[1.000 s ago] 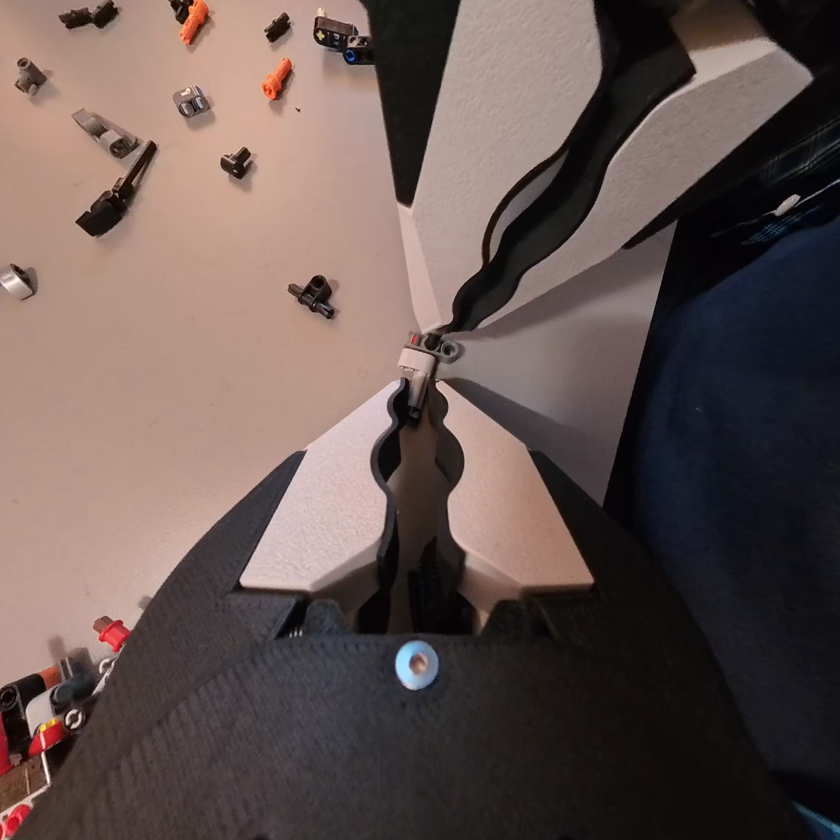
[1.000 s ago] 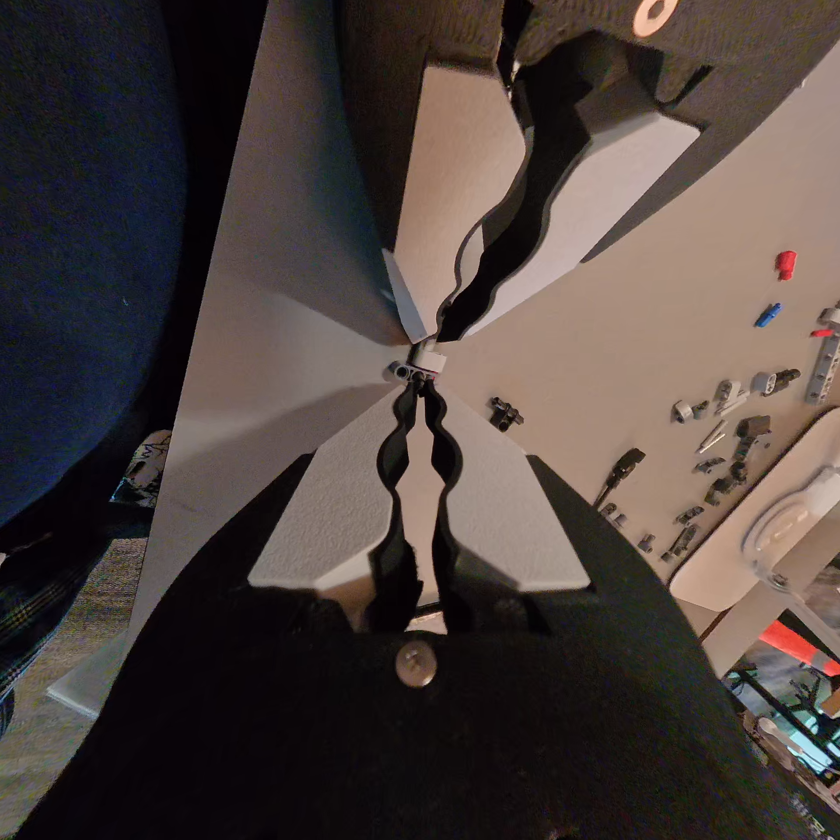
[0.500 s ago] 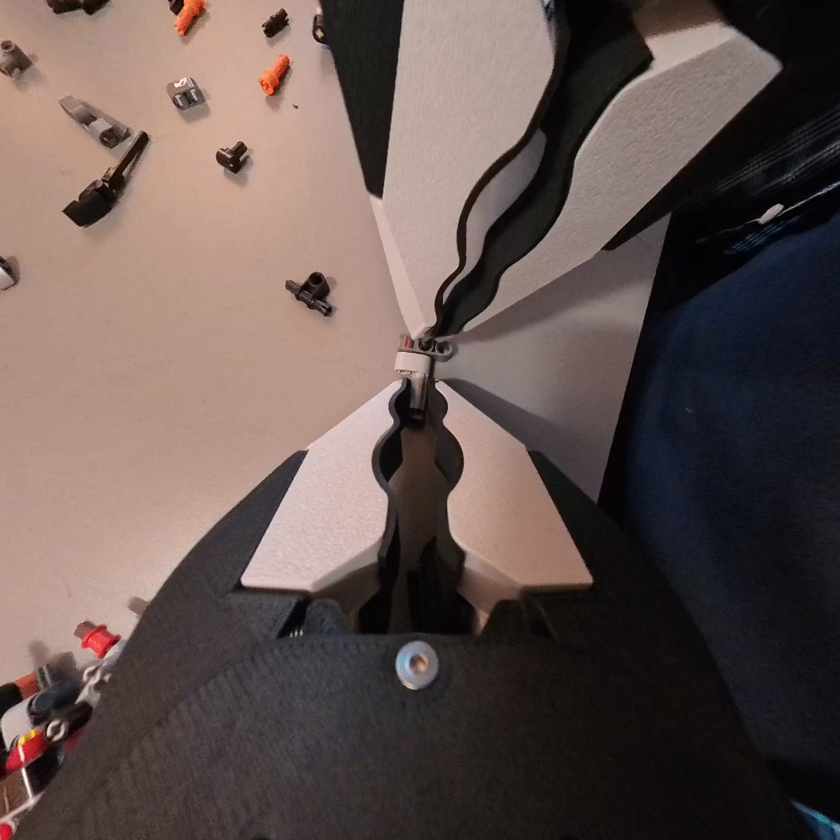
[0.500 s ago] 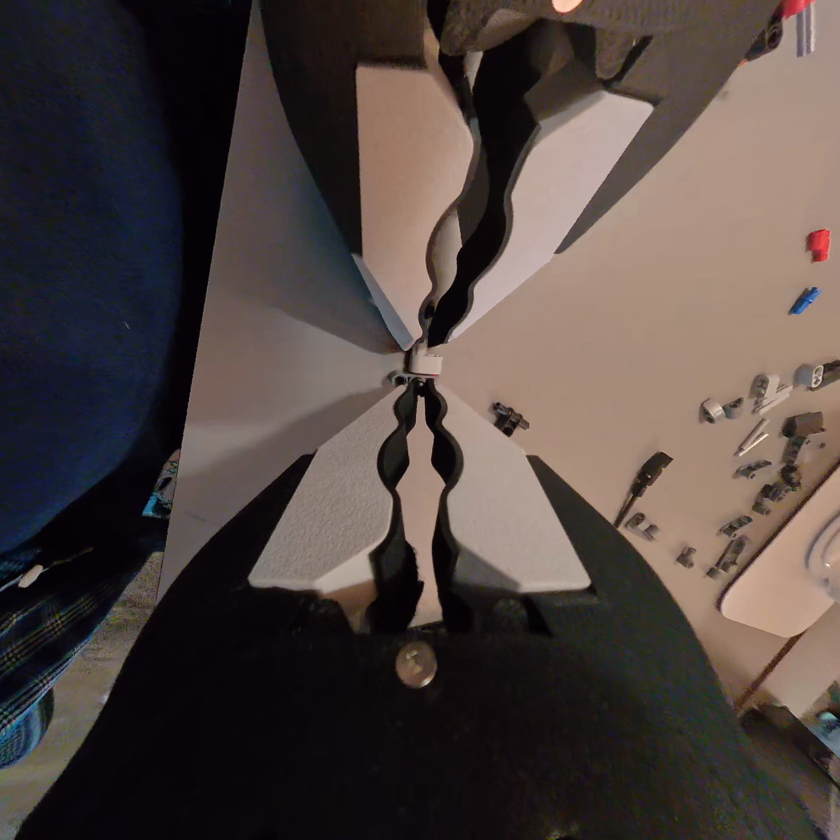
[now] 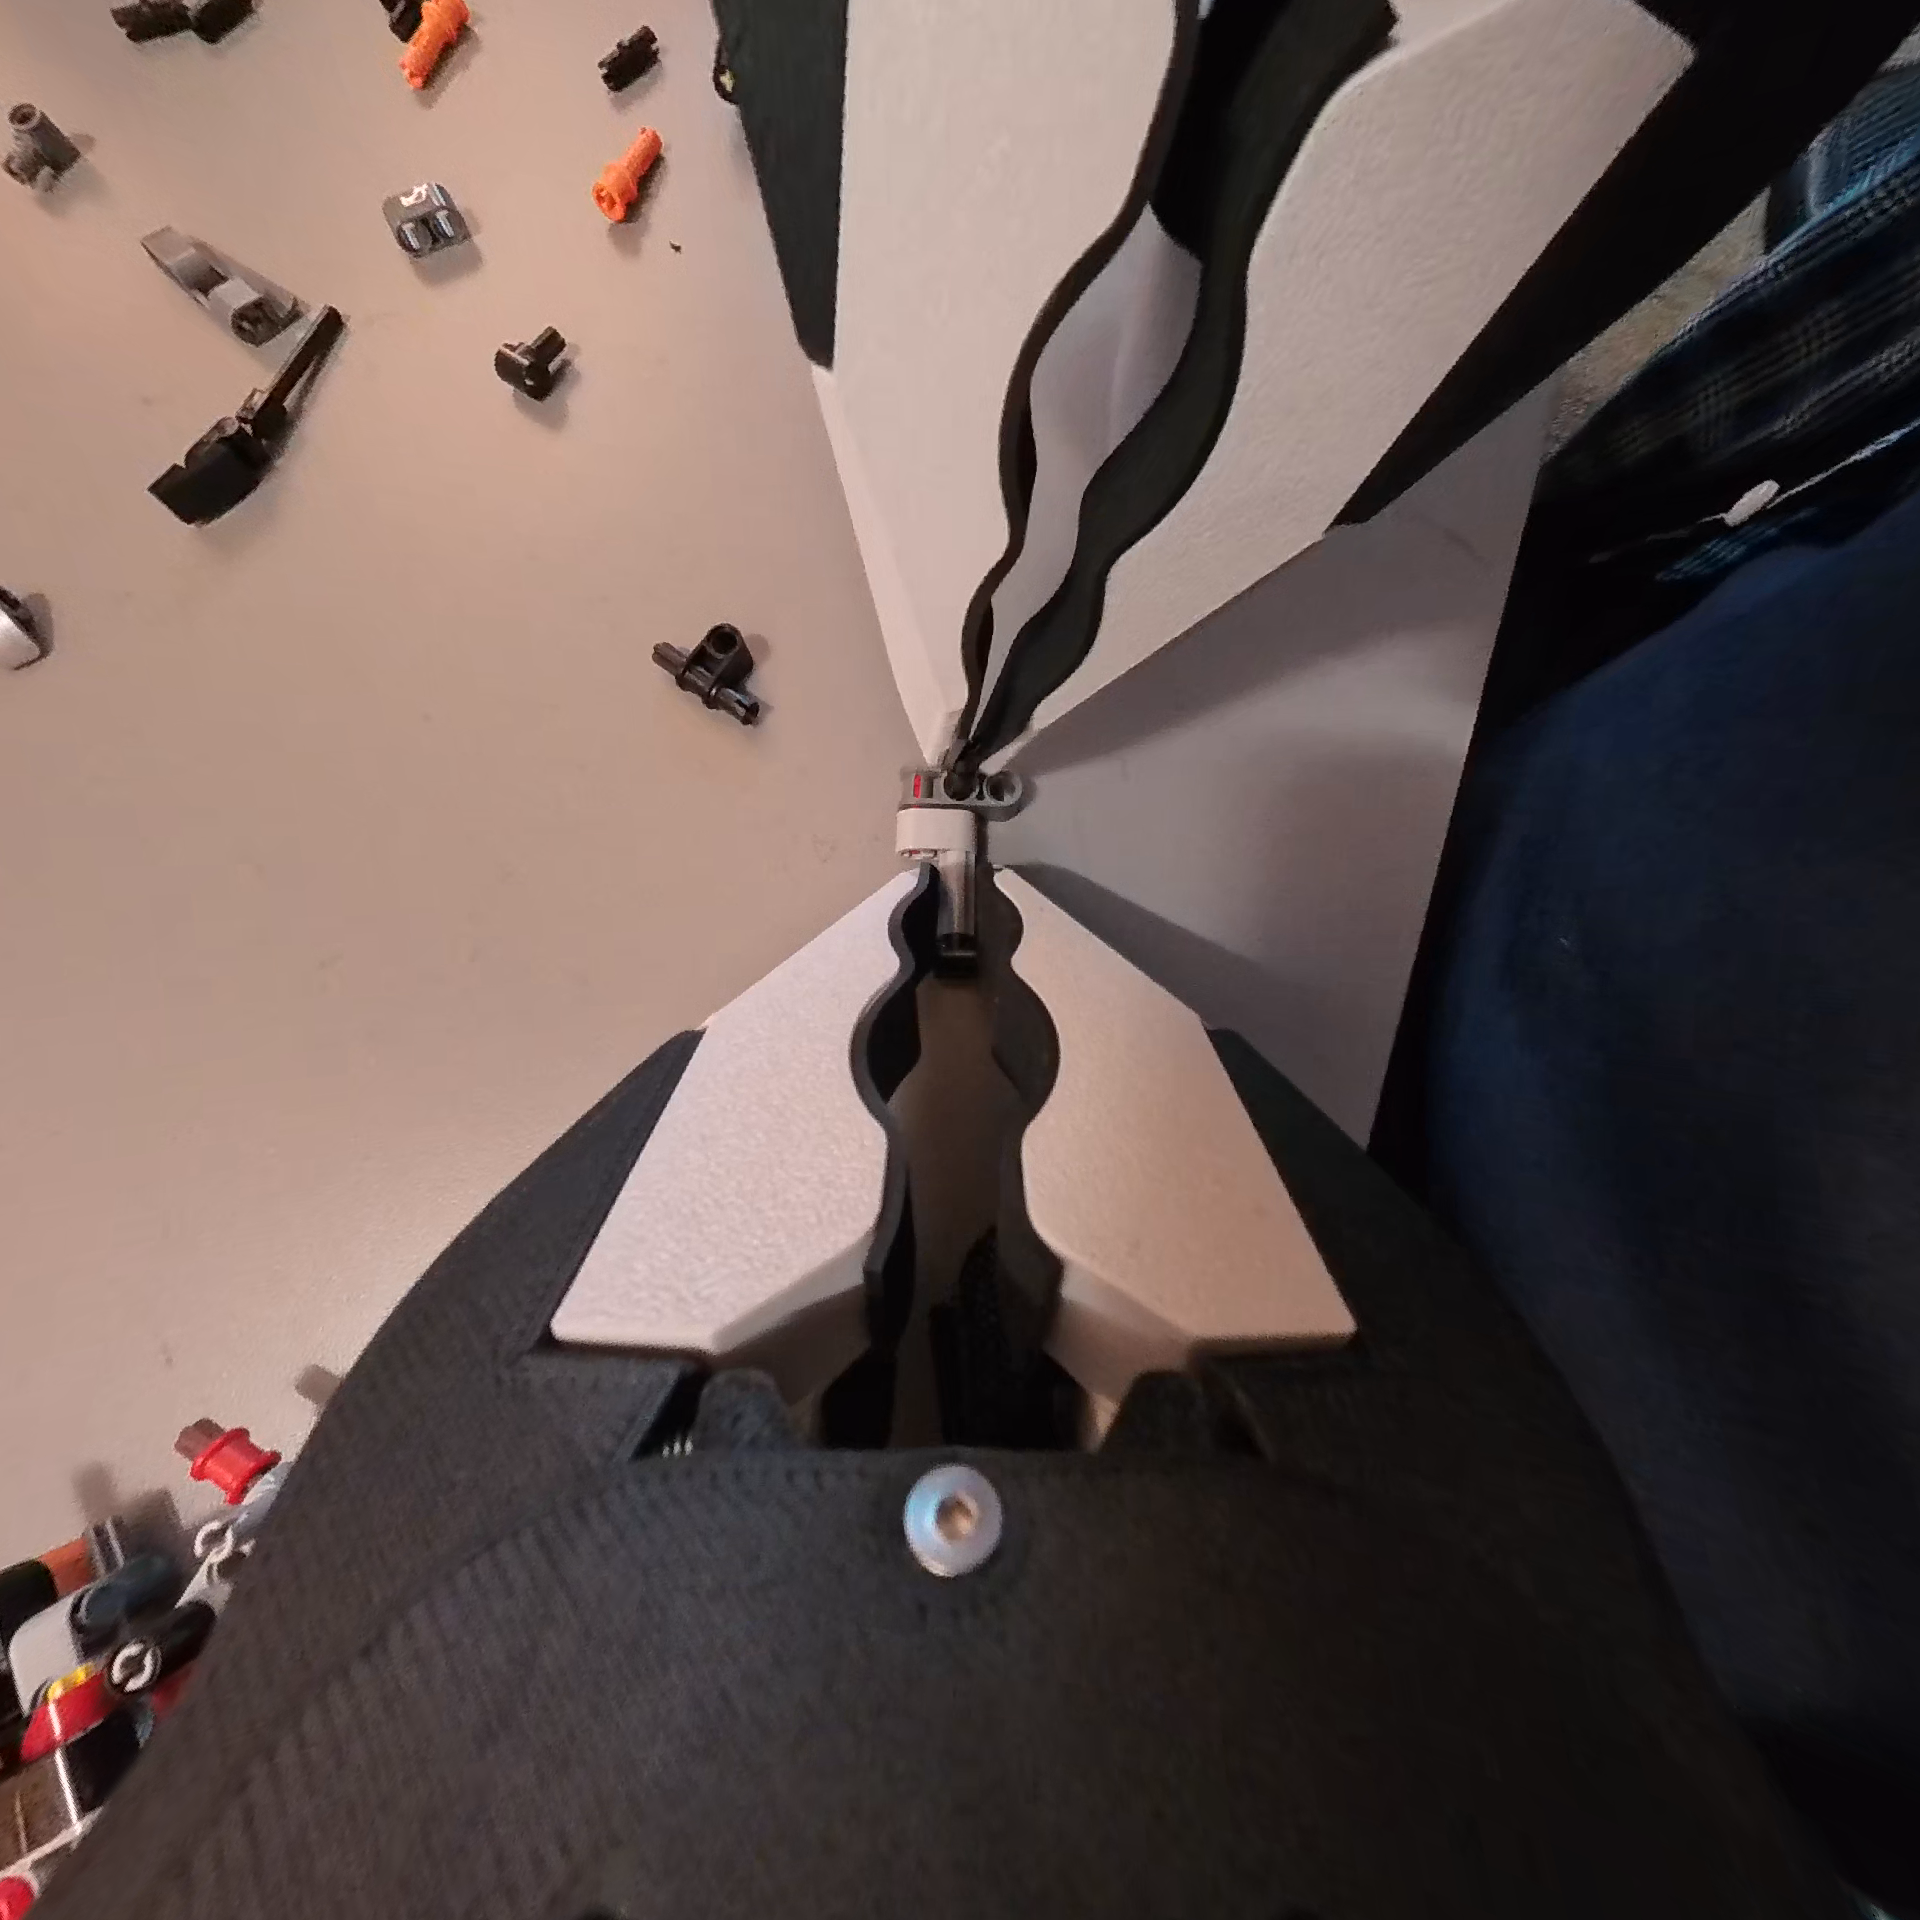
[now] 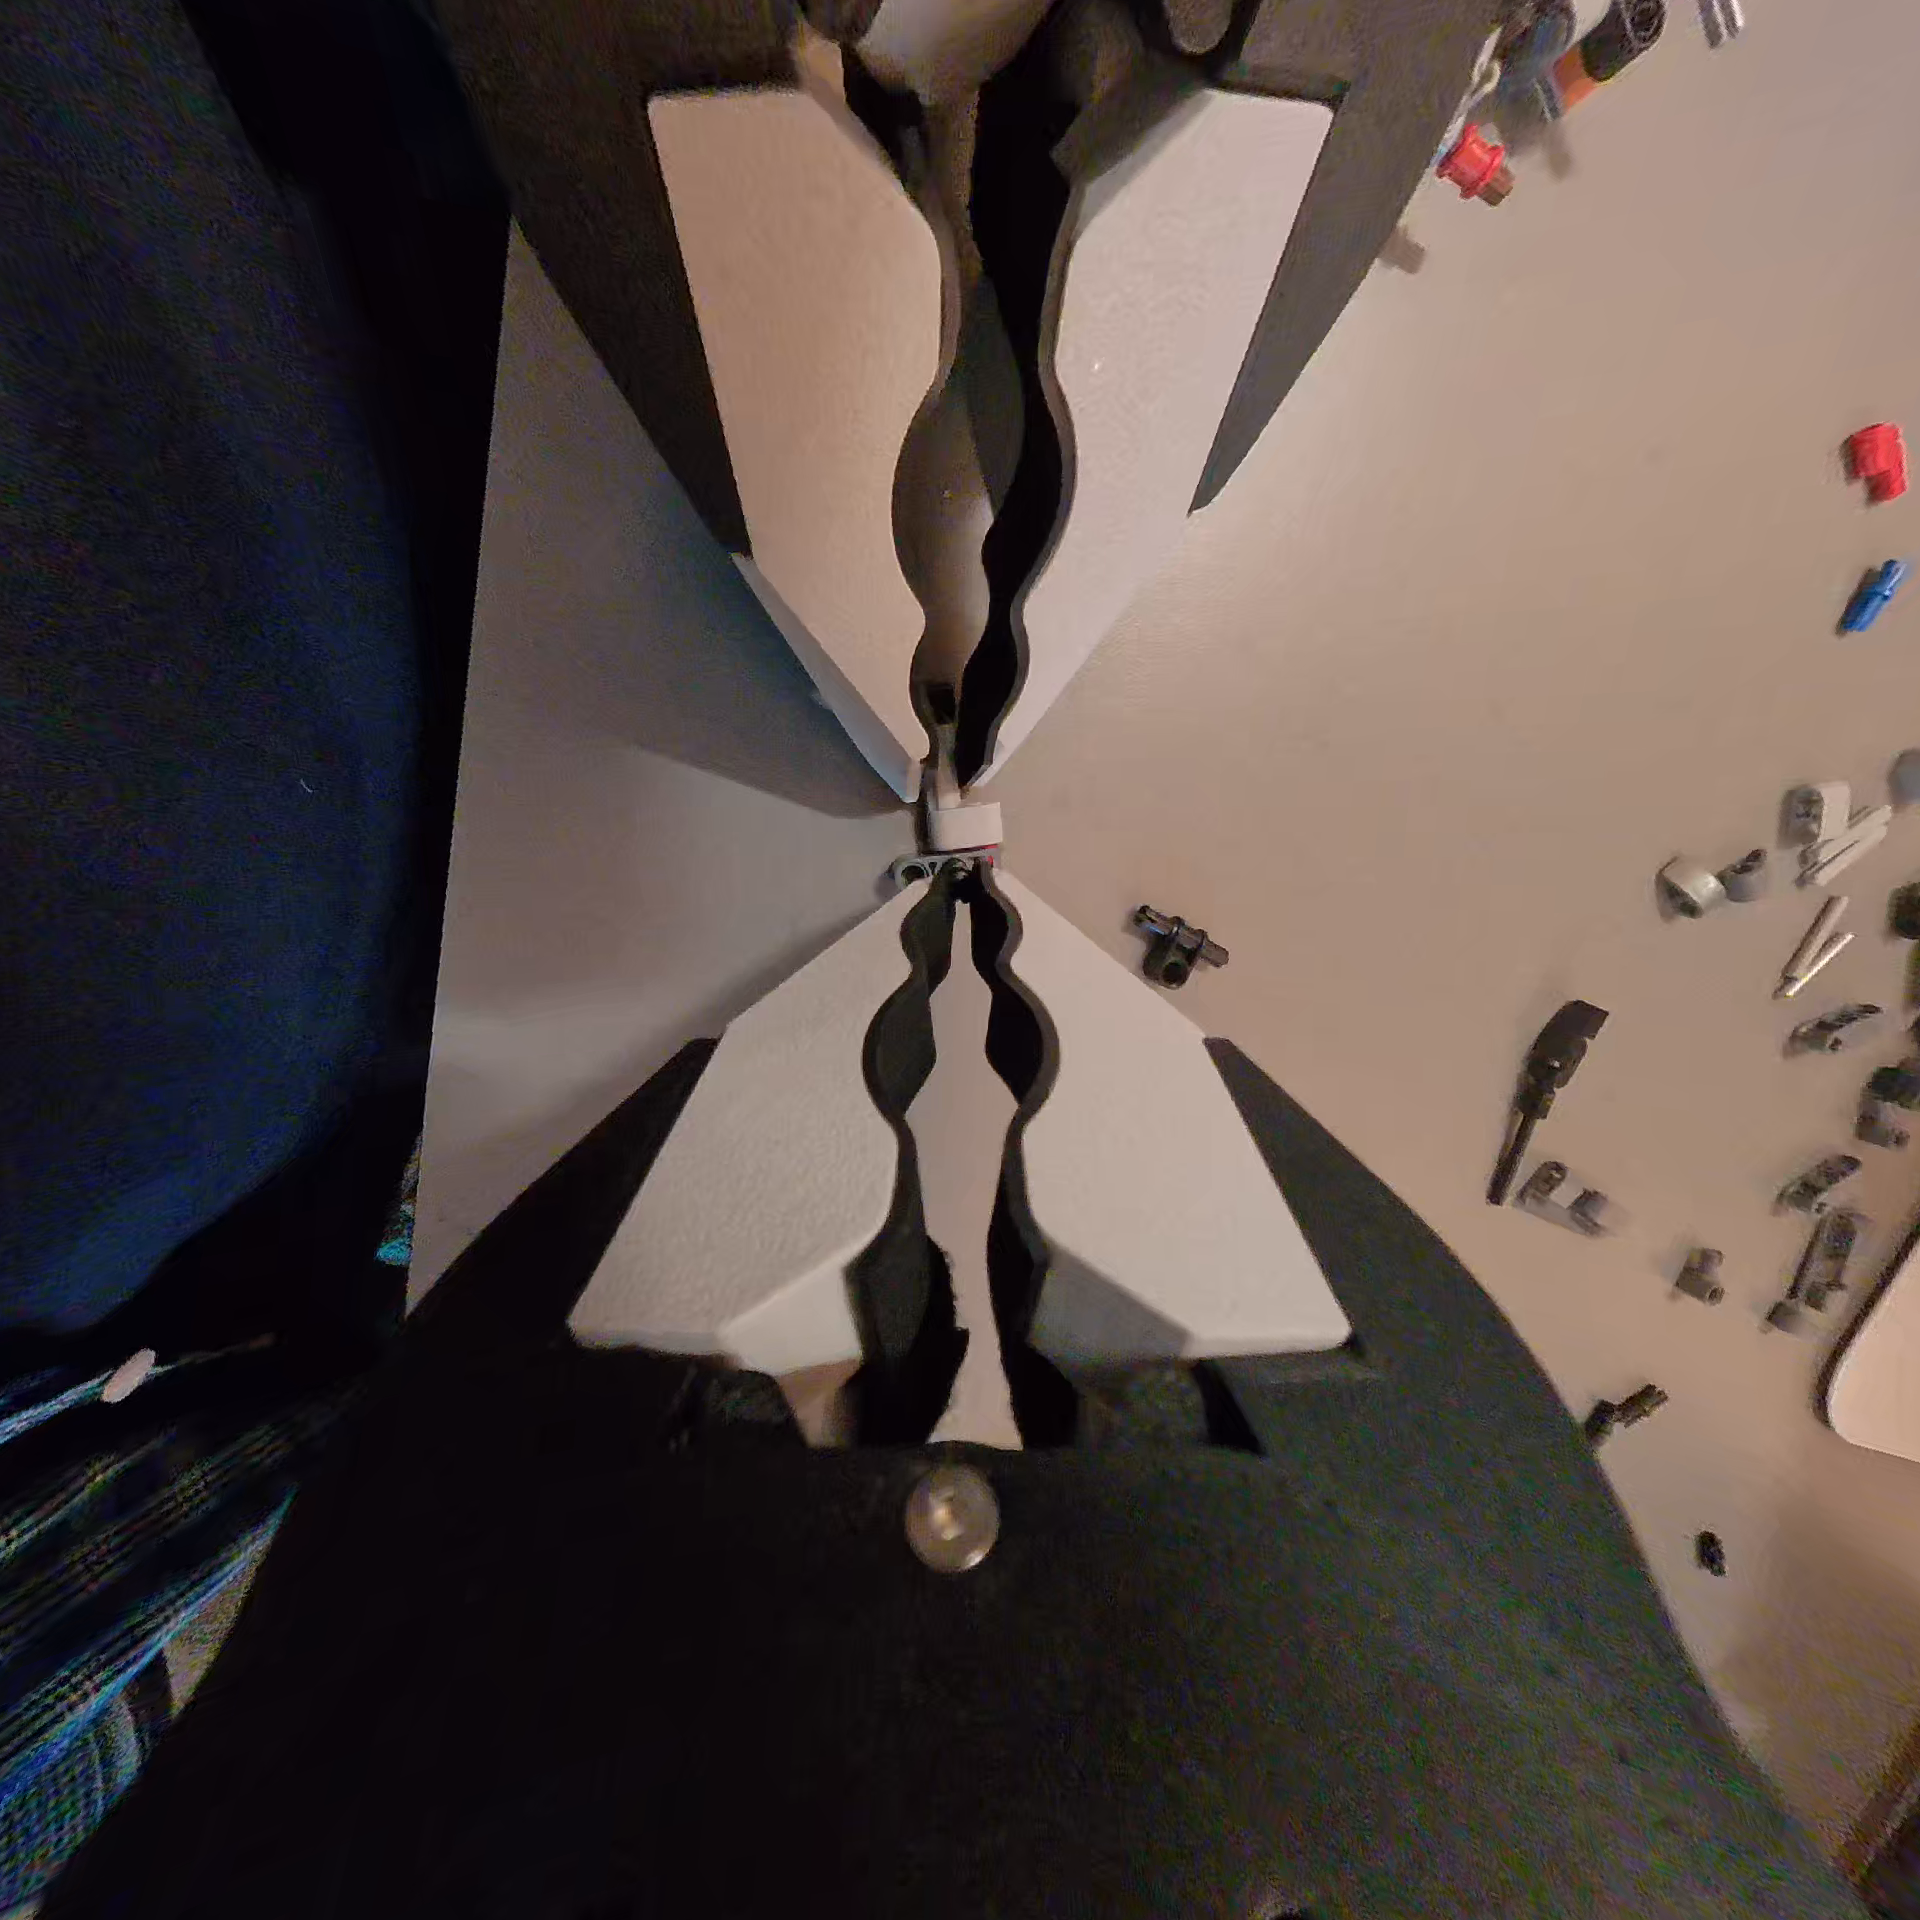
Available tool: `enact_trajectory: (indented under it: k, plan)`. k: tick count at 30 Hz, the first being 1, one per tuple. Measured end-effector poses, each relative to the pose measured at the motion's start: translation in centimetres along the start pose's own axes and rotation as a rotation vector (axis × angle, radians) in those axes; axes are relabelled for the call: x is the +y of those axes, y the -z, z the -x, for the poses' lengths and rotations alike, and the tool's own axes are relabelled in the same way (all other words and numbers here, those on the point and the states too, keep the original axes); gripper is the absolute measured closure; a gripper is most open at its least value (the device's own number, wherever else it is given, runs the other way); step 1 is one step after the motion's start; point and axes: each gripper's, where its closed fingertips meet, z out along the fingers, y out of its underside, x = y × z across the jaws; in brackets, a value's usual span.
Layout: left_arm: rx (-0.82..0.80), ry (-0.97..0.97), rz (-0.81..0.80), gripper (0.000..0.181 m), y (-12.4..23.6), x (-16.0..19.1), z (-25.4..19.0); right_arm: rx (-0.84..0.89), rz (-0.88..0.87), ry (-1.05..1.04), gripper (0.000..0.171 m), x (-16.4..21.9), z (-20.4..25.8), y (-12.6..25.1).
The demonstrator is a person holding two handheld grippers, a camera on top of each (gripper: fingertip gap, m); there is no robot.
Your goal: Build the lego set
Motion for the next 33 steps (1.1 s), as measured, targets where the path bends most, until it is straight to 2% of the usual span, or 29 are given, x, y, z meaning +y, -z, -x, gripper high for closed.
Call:
enact_trajectory:
  k: [1, 33]
  plan:
    - [0.0, 0.0, 0.0, 0.175, 0.0, 0.0, 0.0, 0.0, -0.003, -0.004, 0.169, -0.02, -0.01, -0.01]
    - [0.01, 0.008, -0.004, 0.175, 0.0, 0.01, 0.02, -0.127, -0.005, -0.104, 0.169, -0.26, -0.33, -0.24]
